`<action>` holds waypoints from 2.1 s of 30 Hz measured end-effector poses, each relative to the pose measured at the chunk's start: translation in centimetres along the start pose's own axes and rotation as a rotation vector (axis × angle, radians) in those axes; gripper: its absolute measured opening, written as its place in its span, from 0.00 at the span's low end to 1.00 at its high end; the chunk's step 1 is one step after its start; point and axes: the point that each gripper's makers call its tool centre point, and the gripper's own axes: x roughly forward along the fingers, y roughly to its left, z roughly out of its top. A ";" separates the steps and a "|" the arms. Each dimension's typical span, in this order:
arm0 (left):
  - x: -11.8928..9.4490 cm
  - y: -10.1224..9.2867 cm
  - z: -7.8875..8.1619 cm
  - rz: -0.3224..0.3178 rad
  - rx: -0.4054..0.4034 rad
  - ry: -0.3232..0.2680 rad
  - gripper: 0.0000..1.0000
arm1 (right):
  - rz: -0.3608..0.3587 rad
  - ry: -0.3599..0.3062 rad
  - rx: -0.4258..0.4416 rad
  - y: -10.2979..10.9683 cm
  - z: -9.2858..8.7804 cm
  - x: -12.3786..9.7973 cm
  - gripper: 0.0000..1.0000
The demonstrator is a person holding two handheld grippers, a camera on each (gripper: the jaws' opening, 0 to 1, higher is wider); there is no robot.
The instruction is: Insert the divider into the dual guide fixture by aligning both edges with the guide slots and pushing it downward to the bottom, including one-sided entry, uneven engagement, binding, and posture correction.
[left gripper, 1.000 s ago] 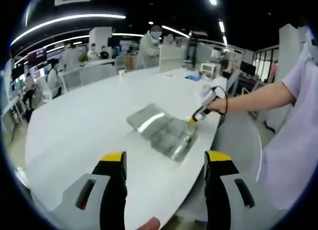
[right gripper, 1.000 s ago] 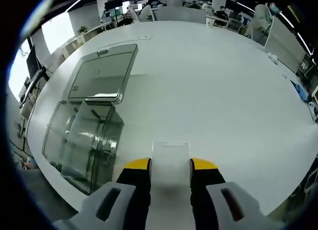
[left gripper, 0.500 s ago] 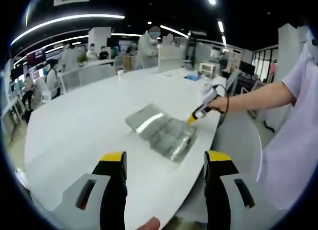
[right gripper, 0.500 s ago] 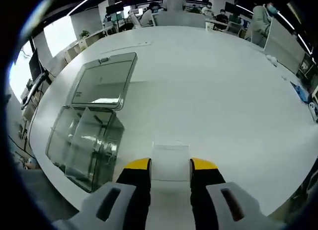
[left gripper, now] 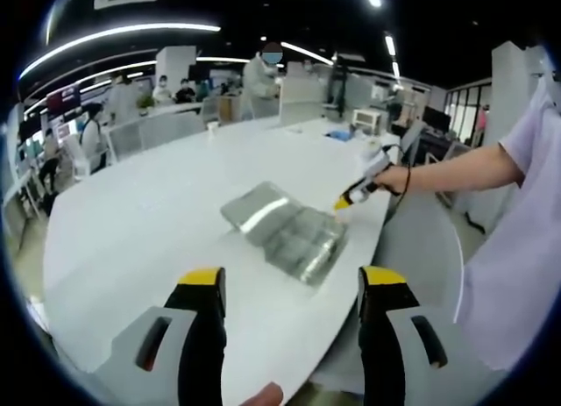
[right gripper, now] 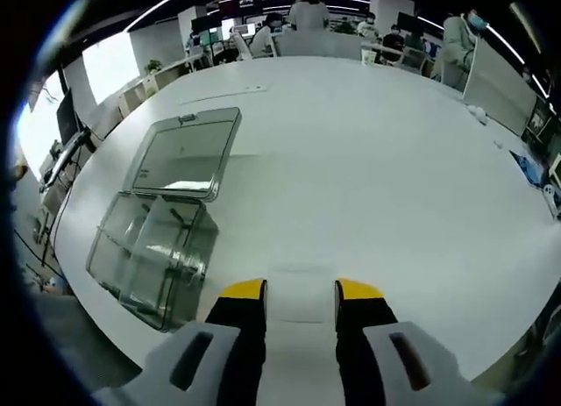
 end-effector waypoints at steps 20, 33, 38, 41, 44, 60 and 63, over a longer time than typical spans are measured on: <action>0.7 -0.5 -0.1 -0.017 -0.002 0.010 0.58 | 0.023 -0.101 -0.052 0.9 2.0 -2.6 0.26; 1.7 -0.7 -0.1 -0.033 -0.005 0.021 0.57 | 0.040 -0.149 -0.061 1.6 2.3 -3.7 0.26; 2.7 -0.8 -0.3 -0.053 -0.001 0.041 0.57 | 0.050 -0.176 -0.068 2.0 2.7 -4.4 0.26; 3.3 -0.8 -0.1 -0.065 -0.006 0.040 0.56 | 0.058 -0.197 -0.067 2.2 3.1 -4.9 0.26; 3.9 -0.7 0.2 -0.063 -0.026 0.032 0.56 | 0.068 -0.215 -0.072 2.4 3.5 -5.4 0.26; 8.4 -3.9 2.7 -0.123 -0.054 0.008 0.48 | 0.180 -0.312 -0.127 5.2 5.1 -7.6 0.26; 9.4 -4.5 3.0 -0.128 -0.061 0.013 0.46 | 0.203 -0.328 -0.135 5.7 5.6 -7.9 0.26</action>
